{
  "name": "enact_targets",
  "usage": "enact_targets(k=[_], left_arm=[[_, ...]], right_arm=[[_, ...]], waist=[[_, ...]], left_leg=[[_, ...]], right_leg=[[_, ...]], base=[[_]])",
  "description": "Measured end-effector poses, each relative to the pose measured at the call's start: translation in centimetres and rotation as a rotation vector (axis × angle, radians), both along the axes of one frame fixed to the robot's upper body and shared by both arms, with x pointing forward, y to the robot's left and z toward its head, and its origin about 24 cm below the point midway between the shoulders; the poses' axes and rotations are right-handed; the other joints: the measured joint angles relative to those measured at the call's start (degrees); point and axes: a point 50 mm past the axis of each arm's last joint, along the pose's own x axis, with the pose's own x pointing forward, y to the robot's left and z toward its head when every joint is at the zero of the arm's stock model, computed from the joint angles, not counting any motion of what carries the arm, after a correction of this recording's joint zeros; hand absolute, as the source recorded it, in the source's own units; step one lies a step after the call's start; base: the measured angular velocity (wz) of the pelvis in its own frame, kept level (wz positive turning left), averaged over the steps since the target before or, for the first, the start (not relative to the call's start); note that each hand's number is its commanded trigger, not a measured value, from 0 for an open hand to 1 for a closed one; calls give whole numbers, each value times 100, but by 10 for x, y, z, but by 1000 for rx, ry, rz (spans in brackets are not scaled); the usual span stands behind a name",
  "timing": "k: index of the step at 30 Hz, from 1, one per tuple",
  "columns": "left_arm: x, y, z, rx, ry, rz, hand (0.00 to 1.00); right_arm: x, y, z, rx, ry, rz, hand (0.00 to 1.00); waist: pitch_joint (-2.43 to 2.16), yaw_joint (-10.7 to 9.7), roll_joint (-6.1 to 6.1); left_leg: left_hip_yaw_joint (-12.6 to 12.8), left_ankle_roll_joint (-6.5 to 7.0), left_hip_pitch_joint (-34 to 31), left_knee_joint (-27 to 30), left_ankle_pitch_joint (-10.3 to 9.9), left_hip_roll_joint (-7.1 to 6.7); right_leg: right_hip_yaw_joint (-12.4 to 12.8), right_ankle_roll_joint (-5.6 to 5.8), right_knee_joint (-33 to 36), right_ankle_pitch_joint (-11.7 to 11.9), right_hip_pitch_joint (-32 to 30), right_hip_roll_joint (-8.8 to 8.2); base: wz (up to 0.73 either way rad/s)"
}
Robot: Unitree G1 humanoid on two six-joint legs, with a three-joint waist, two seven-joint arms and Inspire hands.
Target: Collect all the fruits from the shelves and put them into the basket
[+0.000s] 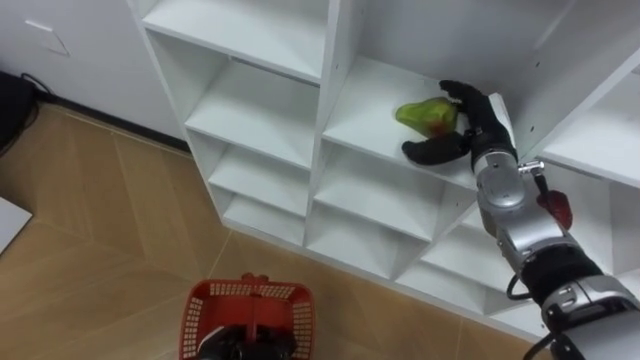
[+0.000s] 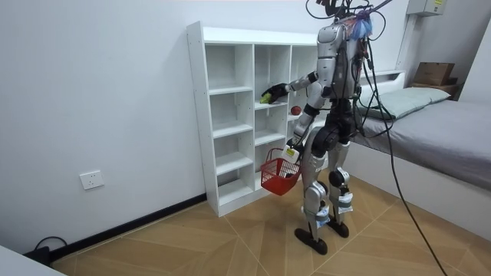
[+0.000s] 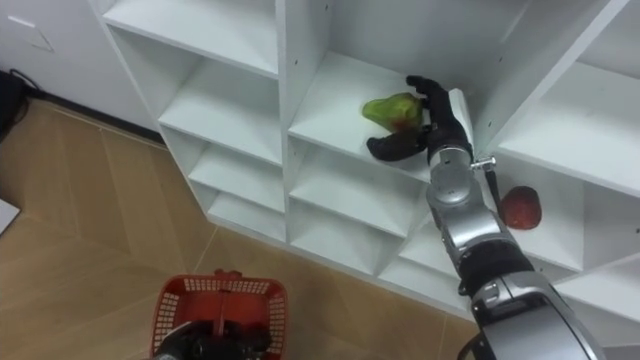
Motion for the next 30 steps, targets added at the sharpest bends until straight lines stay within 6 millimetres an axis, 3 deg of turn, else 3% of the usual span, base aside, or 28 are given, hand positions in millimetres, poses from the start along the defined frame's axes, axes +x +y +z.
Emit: enact_targets(k=[30], left_arm=[[1,-2,0,3,0,-18,100]], right_arm=[[5,0,7,-18,-17,23,100]], waist=[[12,7,13]], left_leg=[[88,1,70,-42,-1,8]], right_leg=[[68,0,-4,0,14,6]], base=[[-1]])
